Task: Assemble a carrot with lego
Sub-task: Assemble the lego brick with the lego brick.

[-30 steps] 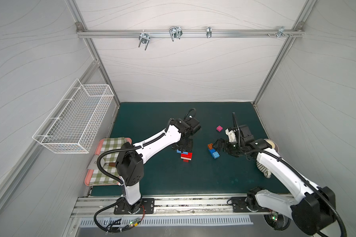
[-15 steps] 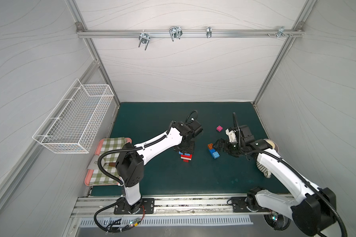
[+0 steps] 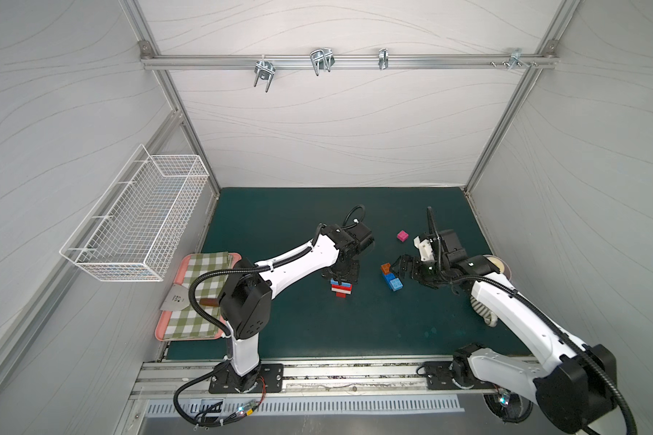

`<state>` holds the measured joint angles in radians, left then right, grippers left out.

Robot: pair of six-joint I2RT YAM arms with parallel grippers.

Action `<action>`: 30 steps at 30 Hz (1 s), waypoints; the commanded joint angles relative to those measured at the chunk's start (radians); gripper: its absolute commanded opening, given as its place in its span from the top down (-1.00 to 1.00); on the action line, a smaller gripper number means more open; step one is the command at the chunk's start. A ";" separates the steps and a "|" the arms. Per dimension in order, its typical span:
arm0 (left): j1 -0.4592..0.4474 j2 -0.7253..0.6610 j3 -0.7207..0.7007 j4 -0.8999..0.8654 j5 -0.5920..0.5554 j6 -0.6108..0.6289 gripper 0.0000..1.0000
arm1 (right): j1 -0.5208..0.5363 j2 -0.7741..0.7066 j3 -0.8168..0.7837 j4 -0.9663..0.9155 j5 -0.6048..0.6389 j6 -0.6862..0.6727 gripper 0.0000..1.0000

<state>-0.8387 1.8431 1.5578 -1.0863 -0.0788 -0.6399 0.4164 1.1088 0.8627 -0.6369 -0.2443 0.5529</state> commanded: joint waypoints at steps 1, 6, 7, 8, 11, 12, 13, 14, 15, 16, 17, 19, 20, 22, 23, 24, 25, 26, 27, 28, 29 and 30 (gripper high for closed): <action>-0.004 0.013 -0.003 0.007 -0.006 -0.015 0.04 | -0.007 -0.001 0.014 -0.011 0.003 0.002 -0.99; -0.007 0.018 -0.011 0.022 -0.001 -0.022 0.04 | -0.007 0.000 0.013 -0.014 0.004 0.000 -0.99; -0.006 0.021 -0.010 0.023 0.000 -0.023 0.05 | -0.007 0.000 0.014 -0.014 0.004 0.001 -0.99; -0.006 0.024 -0.010 0.023 0.000 -0.025 0.05 | -0.007 0.000 0.015 -0.015 0.005 -0.001 -0.98; -0.007 0.022 -0.014 0.029 0.001 -0.028 0.05 | -0.007 -0.001 0.014 -0.015 0.005 -0.002 -0.98; -0.009 0.021 -0.017 0.031 0.001 -0.029 0.06 | -0.007 0.000 0.014 -0.014 0.005 -0.001 -0.99; -0.008 0.020 -0.018 0.034 0.001 -0.028 0.06 | -0.007 -0.002 0.013 -0.015 0.005 -0.001 -0.98; -0.009 0.021 -0.021 0.035 0.000 -0.028 0.06 | -0.007 0.001 0.015 -0.015 0.006 -0.001 -0.98; -0.009 0.023 -0.020 0.034 -0.001 -0.026 0.06 | -0.007 0.001 0.015 -0.013 0.005 -0.001 -0.98; -0.009 0.026 -0.019 0.032 -0.002 -0.025 0.06 | -0.007 0.005 0.015 -0.014 0.005 -0.001 -0.99; -0.009 0.031 -0.021 0.031 -0.003 -0.024 0.06 | -0.008 0.002 0.015 -0.014 0.005 -0.002 -0.99; -0.009 0.036 -0.022 0.032 -0.001 -0.023 0.06 | -0.007 0.001 0.015 -0.014 0.005 -0.001 -0.98; -0.009 0.041 -0.021 0.032 -0.001 -0.021 0.06 | -0.007 0.002 0.016 -0.016 0.005 -0.001 -0.98; -0.008 0.048 -0.019 0.030 0.004 -0.017 0.06 | -0.008 0.002 0.018 -0.018 0.005 -0.001 -0.99; -0.008 0.052 -0.014 0.025 0.005 -0.018 0.06 | -0.007 0.001 0.018 -0.018 0.005 -0.003 -0.98; -0.009 0.055 -0.012 0.023 0.007 -0.018 0.06 | -0.007 0.001 0.018 -0.018 0.006 -0.001 -0.98; -0.010 0.058 -0.011 0.020 0.009 -0.017 0.06 | -0.007 0.002 0.019 -0.018 0.007 -0.001 -0.99; -0.010 0.064 -0.009 0.019 0.014 -0.018 0.06 | -0.008 0.002 0.018 -0.018 0.005 -0.001 -0.99; -0.010 0.070 -0.004 0.016 0.019 -0.018 0.06 | -0.007 0.003 0.019 -0.017 0.007 -0.001 -0.99; -0.010 0.076 0.000 0.011 0.025 -0.017 0.06 | -0.007 0.003 0.018 -0.017 0.005 -0.001 -0.99; -0.012 0.086 0.009 0.006 0.030 -0.016 0.07 | -0.007 0.003 0.019 -0.017 0.005 -0.001 -0.98; -0.014 0.095 0.016 -0.002 0.032 -0.015 0.07 | -0.008 0.004 0.019 -0.017 0.005 0.000 -0.99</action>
<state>-0.8410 1.8744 1.5520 -1.0634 -0.0673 -0.6479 0.4164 1.1099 0.8627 -0.6369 -0.2443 0.5526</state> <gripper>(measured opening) 0.643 0.993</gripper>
